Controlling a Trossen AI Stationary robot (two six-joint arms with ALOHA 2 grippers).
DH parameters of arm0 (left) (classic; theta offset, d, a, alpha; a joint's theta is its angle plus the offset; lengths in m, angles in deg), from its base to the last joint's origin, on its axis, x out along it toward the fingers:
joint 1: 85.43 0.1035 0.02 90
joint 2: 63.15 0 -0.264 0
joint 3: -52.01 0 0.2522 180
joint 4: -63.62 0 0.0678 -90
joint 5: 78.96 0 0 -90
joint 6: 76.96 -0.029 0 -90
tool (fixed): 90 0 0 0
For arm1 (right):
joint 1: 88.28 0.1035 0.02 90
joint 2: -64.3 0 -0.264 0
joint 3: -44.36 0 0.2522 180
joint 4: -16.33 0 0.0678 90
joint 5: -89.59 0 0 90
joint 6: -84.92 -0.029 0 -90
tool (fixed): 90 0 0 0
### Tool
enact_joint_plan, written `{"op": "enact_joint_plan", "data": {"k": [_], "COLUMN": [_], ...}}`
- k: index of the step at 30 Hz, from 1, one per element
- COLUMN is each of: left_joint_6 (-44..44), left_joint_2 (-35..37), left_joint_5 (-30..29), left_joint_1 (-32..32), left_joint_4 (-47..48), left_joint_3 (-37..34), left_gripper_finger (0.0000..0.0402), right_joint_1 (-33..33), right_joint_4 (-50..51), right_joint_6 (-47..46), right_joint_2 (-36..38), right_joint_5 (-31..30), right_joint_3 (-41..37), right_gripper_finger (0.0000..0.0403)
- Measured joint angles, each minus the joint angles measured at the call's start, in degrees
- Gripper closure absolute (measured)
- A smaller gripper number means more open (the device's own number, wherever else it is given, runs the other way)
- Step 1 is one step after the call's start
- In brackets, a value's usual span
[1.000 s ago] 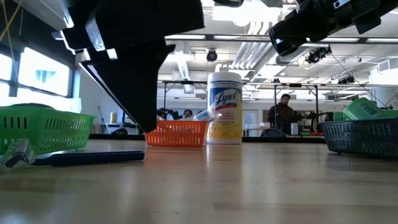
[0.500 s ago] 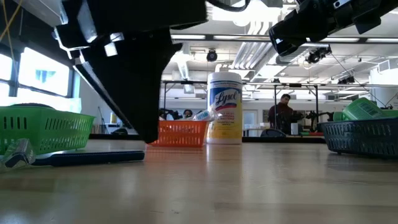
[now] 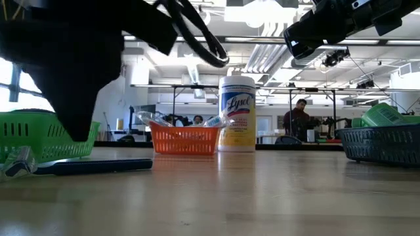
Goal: Pick & Place Travel size toiletries
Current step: Put the blue razor into the yellow bin
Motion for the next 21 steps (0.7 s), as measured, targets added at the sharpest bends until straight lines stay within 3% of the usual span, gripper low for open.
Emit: {"op": "enact_joint_plan", "data": {"k": [8, 21], "left_joint_6": [-6.8, -7.9], "left_joint_2": [3.8, 6.8], "left_joint_5": [2.3, 7.9], "left_joint_1": [5.7, 6.5], "left_joint_4": [5.7, -10.5], "left_joint_3": [0.0, 0.1], "left_gripper_finger": [0.0168, 0.0168], "right_joint_1": [0.0, 0.0], "right_joint_4": [0.0, 1.2], "right_joint_6": [-0.3, -0.2], "right_joint_2": [0.0, 0.0], "right_joint_5": [0.0, 0.0], "right_joint_3": [0.0, 0.0], "right_gripper_finger": [0.0400, 0.0400]}}
